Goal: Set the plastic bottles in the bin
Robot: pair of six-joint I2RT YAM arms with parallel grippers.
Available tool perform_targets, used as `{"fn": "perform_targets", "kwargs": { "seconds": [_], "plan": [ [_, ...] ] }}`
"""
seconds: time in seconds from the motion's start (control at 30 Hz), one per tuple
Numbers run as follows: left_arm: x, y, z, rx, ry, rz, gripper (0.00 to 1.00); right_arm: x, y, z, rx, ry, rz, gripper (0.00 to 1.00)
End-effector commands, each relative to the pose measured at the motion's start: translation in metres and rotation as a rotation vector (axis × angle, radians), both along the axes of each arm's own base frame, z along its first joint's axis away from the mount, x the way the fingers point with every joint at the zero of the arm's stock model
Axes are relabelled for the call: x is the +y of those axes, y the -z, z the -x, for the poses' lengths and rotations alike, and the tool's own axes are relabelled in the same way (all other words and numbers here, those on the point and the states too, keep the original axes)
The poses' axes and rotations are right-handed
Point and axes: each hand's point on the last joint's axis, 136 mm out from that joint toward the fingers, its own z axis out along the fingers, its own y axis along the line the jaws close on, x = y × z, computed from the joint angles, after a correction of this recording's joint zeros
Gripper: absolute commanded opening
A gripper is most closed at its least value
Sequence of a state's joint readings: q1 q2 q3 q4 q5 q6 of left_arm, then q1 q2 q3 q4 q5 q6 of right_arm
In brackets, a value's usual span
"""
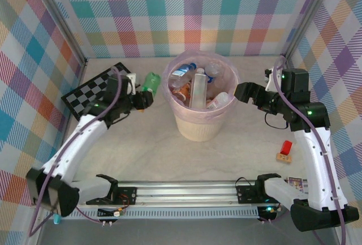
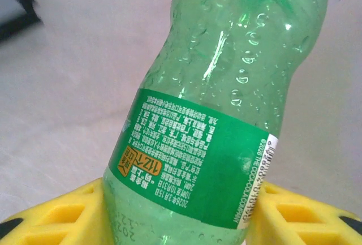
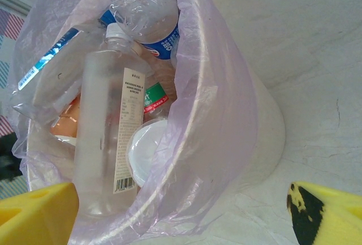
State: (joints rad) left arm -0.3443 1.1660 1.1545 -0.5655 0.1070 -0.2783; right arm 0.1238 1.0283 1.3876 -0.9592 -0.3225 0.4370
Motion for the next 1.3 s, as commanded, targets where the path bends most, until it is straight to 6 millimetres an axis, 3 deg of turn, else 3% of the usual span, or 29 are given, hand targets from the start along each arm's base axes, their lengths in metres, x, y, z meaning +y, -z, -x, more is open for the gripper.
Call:
{"fn": "perform_targets", "kwargs": {
  "seconds": [0.0, 0.13, 0.23, 0.37, 0.53, 0.7, 0.93, 1.07, 1.27],
  "plan": [
    [0.017, -0.061, 0.017, -0.115, -0.006, -0.066, 0.45, 0.0, -0.005, -0.005, -0.023, 0.007, -0.013, 0.95],
    [0.009, -0.137, 0.026, -0.271, 0.031, -0.062, 0.44, 0.004, 0.009, -0.009, 0.005, 0.011, -0.047, 0.94],
    [-0.007, -0.175, 0.027, -0.361, 0.079, -0.017, 0.4, 0.002, 0.017, -0.009, 0.023, 0.024, -0.048, 0.94],
    [-0.043, -0.194, 0.02, -0.41, 0.167, 0.013, 0.36, -0.001, 0.019, -0.008, 0.027, 0.05, -0.04, 0.94],
    [-0.104, -0.202, 0.013, -0.449, 0.301, 0.009, 0.31, -0.009, 0.023, -0.008, 0.03, 0.095, -0.026, 0.93],
    [-0.163, -0.197, 0.012, -0.444, 0.427, -0.021, 0.28, -0.012, 0.03, -0.01, 0.038, 0.116, -0.017, 0.93],
    [-0.226, -0.16, 0.013, -0.361, 0.549, -0.118, 0.27, -0.041, 0.02, -0.006, -0.063, 0.26, 0.045, 0.93],
    [-0.238, -0.134, 0.014, -0.298, 0.574, -0.187, 0.26, -0.047, 0.02, -0.003, -0.063, 0.279, 0.062, 0.93],
    [-0.24, -0.102, 0.019, -0.219, 0.597, -0.267, 0.2, -0.049, 0.021, -0.002, -0.064, 0.288, 0.061, 0.93]
  ]
}}
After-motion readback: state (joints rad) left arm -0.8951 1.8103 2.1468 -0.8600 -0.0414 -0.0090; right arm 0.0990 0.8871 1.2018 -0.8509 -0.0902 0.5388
